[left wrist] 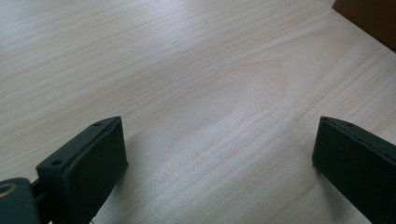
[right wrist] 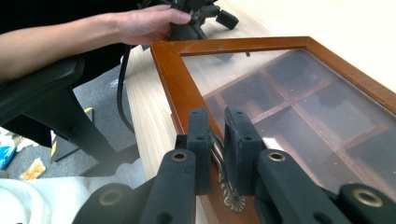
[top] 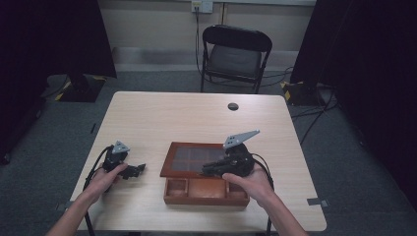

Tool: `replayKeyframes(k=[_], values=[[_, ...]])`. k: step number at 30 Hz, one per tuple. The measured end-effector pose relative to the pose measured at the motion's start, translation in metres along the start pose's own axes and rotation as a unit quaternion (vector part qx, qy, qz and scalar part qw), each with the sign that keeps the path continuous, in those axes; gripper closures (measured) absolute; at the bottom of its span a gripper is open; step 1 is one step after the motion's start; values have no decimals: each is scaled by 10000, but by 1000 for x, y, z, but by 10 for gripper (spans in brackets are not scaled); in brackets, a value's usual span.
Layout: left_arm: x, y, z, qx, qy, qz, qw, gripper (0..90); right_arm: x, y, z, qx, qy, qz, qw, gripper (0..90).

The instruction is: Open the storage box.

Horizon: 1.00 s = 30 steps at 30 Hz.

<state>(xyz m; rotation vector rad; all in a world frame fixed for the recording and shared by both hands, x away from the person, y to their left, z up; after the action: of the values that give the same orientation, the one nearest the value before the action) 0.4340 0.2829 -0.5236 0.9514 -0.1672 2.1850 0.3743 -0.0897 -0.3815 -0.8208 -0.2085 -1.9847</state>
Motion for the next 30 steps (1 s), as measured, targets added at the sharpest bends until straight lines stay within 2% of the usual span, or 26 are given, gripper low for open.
replayKeyframes(k=[30], values=[[-1, 0, 0, 24, 36, -2, 10000, 22, 8, 7, 18, -240, 110, -60, 9996, 812]])
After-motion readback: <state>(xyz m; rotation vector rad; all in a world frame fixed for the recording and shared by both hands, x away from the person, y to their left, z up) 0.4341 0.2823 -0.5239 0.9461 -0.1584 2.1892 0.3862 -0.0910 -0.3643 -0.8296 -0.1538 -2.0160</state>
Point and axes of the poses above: each handheld gripper's, and its own axes: x roughly backward along the jaws, z roughly out of its top, y roughly to its right, the point moved 3 cm from there along -x, roughly forward along the jaws, and after that the axes turned 14 degrees about -z, right-handed, at the moved point
